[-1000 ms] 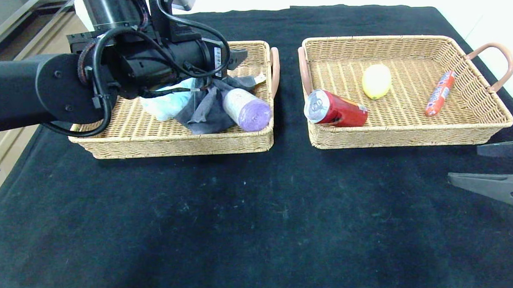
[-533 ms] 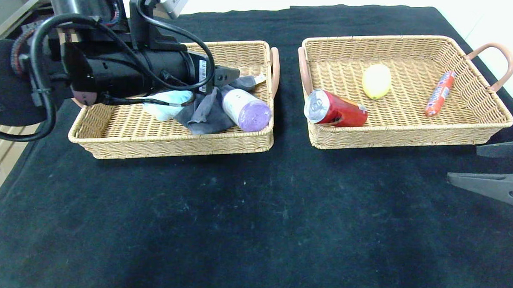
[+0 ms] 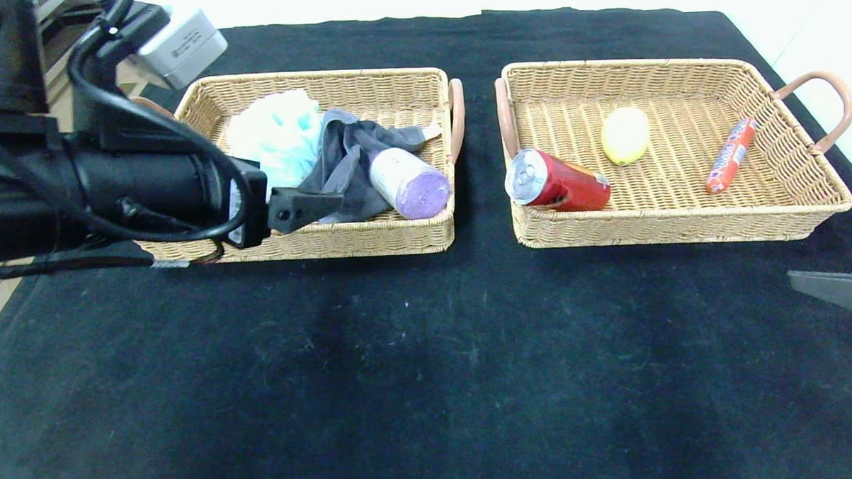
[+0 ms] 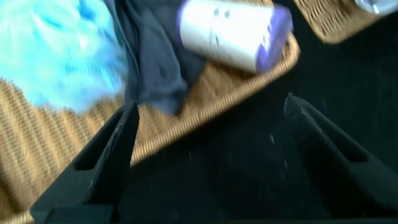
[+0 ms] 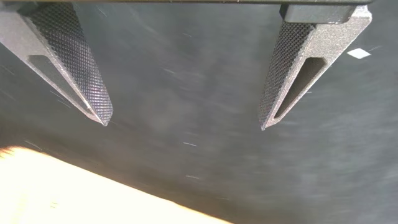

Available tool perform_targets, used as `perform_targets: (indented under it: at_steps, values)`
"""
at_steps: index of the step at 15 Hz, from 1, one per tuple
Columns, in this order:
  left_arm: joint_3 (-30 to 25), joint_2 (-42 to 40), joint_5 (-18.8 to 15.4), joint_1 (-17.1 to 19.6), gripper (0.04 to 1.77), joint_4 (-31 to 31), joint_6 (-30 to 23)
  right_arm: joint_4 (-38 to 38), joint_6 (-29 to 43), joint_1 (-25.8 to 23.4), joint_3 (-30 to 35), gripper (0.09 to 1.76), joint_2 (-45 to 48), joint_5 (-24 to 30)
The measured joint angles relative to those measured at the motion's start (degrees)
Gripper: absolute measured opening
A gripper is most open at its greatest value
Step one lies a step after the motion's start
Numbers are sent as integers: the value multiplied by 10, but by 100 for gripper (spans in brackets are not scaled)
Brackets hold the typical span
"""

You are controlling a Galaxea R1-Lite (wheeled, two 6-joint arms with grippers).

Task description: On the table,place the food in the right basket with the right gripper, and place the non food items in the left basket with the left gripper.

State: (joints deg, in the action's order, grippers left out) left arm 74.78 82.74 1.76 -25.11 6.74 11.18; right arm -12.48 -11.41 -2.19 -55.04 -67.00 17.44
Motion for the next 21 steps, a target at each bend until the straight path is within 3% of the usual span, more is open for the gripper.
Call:
perform_targets:
  at_steps: [4,9,11,16,19,21]
  values:
    - [-128,-130,23,0,169,24,3,0,2,-95,55,171,55,-2]
    - [-211,-327,71,0,170,154,9,-2,45,-145,118,171,174,7]
    - [-220,-408,80,15,170,219,10,-6,51,-144,133,171,227,38]
    - [-246,-571,78,122,171,273,11,-12,54,-128,155,171,346,97]
    - [-249,-634,84,154,171,318,2,-41,56,-81,160,171,410,99]
    - [-236,-651,66,176,171,315,7,-82,57,-36,162,171,456,97]
